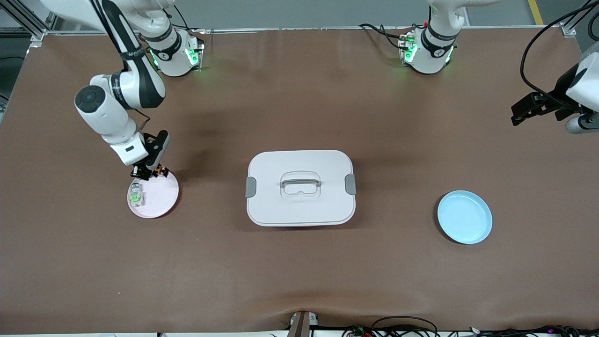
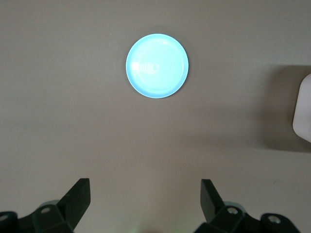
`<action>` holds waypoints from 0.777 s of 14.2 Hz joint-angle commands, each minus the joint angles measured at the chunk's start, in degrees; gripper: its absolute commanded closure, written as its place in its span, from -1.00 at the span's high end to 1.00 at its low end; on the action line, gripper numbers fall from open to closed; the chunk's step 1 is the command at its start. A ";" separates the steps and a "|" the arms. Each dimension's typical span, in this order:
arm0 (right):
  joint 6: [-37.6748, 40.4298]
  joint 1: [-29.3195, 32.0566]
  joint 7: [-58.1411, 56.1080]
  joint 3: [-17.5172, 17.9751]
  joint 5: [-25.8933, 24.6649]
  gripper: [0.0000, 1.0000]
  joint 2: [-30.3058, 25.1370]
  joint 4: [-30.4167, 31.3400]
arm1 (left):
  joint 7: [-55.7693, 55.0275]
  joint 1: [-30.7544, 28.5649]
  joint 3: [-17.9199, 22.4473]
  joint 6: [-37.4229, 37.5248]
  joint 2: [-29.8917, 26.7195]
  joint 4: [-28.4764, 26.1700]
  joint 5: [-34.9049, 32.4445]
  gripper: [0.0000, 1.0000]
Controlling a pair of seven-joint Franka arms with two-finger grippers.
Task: Transfer orange switch to right arm and place
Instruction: 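Carry the switch to the pink plate while the left gripper withdraws, then lower the orange switch onto the pink plate with the right gripper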
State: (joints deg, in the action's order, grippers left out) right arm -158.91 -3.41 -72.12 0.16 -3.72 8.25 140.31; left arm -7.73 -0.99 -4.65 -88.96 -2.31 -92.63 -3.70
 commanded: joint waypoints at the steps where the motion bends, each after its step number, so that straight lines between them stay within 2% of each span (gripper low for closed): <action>1: -3.41 3.67 -2.75 1.07 -0.85 -1.00 3.43 -1.18 | 1.40 0.47 0.52 -1.65 -1.91 -2.21 0.44 1.00; 11: -7.64 5.70 -4.52 1.16 -0.58 -1.00 11.43 -6.63 | 1.40 0.55 0.34 -1.56 -1.03 -1.85 3.69 1.00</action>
State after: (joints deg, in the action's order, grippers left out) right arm -166.11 1.01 -75.95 0.28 -3.72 17.57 135.93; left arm -7.70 -0.68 -4.66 -89.85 -2.71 -93.86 -1.20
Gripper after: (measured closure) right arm 0.639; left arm 0.000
